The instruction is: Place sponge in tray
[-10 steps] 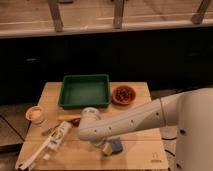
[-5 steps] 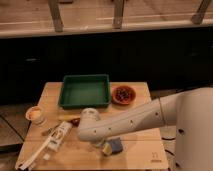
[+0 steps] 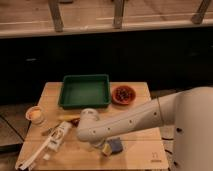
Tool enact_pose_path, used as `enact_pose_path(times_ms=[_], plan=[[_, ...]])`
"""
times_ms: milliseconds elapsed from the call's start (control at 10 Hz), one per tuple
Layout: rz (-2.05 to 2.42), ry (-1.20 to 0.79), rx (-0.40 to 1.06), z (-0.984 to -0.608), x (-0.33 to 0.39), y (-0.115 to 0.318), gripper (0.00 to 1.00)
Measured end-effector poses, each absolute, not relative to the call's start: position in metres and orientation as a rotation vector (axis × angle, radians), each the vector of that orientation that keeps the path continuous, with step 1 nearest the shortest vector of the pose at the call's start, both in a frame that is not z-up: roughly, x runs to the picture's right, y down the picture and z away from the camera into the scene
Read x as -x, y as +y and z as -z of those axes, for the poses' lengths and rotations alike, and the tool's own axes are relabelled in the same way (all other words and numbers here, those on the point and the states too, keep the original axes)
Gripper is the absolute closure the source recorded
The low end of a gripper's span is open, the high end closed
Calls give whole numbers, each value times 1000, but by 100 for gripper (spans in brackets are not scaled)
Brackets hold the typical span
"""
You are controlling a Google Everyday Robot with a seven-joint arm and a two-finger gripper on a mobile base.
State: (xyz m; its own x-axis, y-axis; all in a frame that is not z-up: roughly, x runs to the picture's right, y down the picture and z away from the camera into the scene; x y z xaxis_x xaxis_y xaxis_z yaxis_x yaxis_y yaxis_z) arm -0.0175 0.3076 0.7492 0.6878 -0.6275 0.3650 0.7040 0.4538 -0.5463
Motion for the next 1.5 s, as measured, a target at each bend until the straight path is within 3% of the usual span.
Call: enact_pose_path(times_ms=[1500], plan=[[856,-122,743,-754,21,317,33]])
